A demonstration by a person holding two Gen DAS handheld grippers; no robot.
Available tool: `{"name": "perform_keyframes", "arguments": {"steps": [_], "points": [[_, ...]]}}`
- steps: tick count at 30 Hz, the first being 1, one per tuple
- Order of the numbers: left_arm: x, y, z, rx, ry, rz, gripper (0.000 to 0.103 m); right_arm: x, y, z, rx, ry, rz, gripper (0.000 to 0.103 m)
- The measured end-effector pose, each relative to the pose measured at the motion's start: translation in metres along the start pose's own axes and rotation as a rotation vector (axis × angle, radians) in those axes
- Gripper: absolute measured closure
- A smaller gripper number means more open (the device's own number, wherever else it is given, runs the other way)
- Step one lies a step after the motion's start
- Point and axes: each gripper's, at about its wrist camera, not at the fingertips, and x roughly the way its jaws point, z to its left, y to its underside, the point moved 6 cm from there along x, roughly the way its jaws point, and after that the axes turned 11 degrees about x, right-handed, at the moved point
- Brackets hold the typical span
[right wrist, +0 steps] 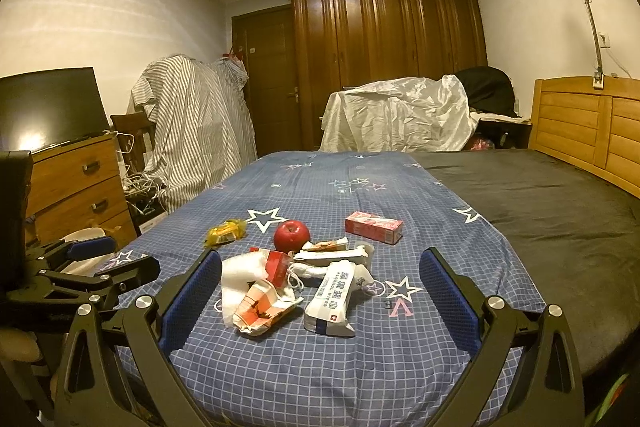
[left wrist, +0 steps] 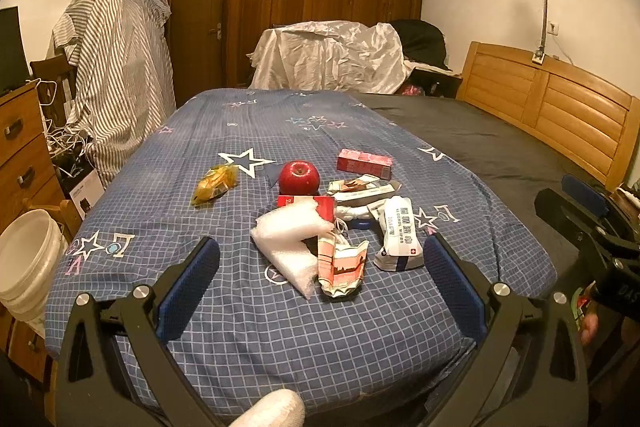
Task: Collect trash
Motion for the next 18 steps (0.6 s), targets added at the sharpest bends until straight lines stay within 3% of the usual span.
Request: {"name": "perform_keyframes", "arguments": {"steps": [12,18], "points": [[0.003,0.001,0.003,-0.004,0.006,0.011,0.005,0.001,-0.001,0.0,-0.001,-0.001,0.002,0.004],[0.024,0.014,0.012,-0.028,0.008,0.064,0.005,0.004,0.002,0.0,0.001,-0.005,0.01,0.004]]}}
